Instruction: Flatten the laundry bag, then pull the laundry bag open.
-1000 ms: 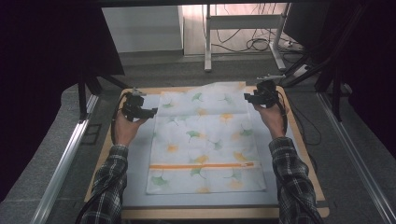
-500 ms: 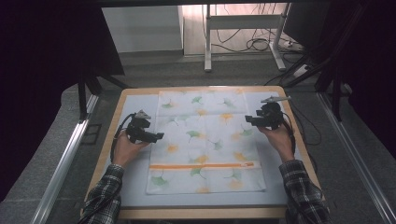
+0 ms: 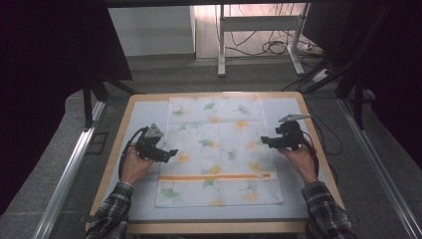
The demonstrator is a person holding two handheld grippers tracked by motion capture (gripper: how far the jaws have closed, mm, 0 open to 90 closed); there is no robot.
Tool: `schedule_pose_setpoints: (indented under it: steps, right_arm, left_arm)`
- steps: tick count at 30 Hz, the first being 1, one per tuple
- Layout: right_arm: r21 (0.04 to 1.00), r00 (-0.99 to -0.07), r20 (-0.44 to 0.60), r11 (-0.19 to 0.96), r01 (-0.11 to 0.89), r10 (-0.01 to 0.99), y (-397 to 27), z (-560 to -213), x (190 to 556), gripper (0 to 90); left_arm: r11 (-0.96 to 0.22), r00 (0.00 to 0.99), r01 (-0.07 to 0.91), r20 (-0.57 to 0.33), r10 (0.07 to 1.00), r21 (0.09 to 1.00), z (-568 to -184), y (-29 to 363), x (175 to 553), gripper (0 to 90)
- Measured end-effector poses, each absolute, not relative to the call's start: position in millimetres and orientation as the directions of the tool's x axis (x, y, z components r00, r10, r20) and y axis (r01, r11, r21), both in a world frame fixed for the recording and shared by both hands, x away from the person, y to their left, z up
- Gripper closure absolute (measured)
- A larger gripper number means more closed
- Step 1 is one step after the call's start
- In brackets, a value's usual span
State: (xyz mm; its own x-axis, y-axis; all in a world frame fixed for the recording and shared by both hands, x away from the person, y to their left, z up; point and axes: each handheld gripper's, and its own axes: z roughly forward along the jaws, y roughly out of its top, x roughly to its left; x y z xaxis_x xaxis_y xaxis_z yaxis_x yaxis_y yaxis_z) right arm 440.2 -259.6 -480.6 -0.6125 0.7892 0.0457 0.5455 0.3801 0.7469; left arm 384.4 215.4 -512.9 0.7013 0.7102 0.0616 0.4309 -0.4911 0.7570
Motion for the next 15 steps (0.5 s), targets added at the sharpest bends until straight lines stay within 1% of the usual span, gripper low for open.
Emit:
schedule_pose_setpoints:
  steps: [5, 9, 12, 15]
  right_arm:
    - [0.739, -0.631, 0.046, 0.399, 0.544, 0.775, -258, -484, 431, 17.3]
    - [0.730, -0.650, 0.045, 0.419, 0.540, 0.759, -257, -487, 423, 13.1]
    - [0.723, -0.665, 0.038, 0.439, 0.533, 0.746, -256, -488, 417, 10.8]
    - [0.720, -0.677, 0.028, 0.455, 0.524, 0.735, -256, -490, 412, 9.8]
  left_arm:
    - [-0.457, 0.706, 0.432, 0.024, 0.708, 0.777, -515, 212, 380, 1.3]
    - [-0.442, 0.705, 0.435, 0.009, 0.709, 0.784, -515, 211, 376, 0.0]
    - [-0.412, 0.688, 0.457, -0.020, 0.726, 0.788, -513, 212, 372, 0.0]
    - [-0.403, 0.676, 0.492, -0.047, 0.735, 0.772, -512, 213, 369, 0.0]
